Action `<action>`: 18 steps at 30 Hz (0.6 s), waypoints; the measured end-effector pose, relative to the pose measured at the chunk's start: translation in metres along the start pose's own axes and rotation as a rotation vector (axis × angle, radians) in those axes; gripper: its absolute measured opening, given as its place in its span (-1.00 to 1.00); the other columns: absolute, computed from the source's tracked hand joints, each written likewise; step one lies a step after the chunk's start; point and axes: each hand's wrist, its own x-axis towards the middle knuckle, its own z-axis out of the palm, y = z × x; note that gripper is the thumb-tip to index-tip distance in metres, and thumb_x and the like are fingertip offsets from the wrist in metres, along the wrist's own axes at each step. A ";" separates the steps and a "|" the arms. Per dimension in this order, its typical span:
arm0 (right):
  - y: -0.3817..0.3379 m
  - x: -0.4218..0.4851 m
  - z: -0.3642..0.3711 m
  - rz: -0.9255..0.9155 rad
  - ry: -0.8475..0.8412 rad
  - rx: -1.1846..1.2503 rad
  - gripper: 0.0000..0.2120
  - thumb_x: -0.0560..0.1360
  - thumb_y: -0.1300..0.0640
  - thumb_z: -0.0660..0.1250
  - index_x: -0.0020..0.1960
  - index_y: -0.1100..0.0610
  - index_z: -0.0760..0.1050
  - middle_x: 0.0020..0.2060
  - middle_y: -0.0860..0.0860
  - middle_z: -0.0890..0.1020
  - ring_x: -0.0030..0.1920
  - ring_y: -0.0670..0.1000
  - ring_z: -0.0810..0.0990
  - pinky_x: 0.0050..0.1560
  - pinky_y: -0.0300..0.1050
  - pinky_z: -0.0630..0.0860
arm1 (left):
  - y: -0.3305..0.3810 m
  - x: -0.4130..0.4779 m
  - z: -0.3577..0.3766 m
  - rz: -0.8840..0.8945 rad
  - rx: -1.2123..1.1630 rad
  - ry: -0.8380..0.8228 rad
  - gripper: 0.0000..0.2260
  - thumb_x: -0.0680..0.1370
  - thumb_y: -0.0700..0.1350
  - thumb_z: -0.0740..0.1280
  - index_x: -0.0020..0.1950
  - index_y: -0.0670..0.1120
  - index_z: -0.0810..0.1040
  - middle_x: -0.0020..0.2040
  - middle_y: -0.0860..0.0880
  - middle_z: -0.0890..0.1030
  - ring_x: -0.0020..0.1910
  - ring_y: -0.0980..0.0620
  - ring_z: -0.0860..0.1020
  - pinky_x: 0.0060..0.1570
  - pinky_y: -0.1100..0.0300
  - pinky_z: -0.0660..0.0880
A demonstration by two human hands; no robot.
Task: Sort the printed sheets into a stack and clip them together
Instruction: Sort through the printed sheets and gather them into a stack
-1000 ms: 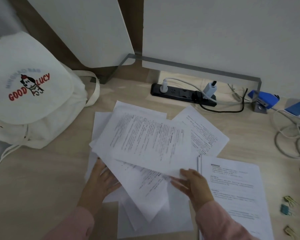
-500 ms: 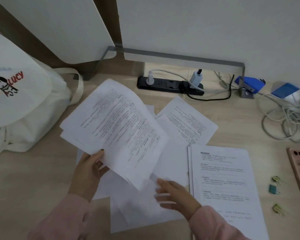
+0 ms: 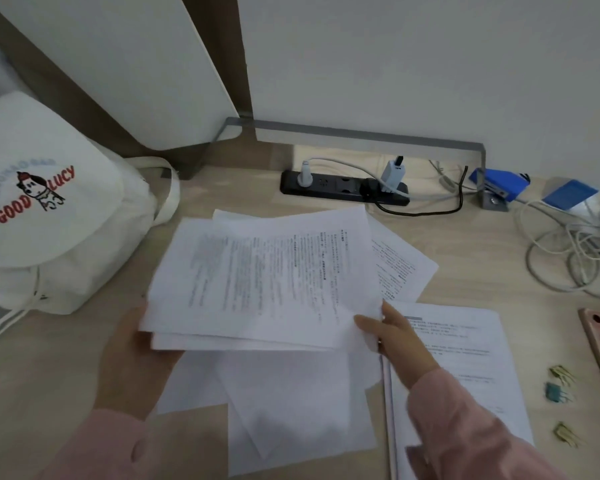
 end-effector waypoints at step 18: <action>-0.041 0.012 -0.004 -0.139 -0.312 -0.572 -0.87 0.49 0.14 0.32 0.01 0.12 0.56 -0.05 0.06 0.67 -0.04 0.03 0.64 0.02 -0.09 0.53 | -0.008 0.023 0.015 -0.223 1.051 -0.122 -0.48 0.17 0.30 0.48 0.04 0.08 0.59 -0.15 0.24 0.69 -0.12 0.27 0.64 -0.01 0.27 0.53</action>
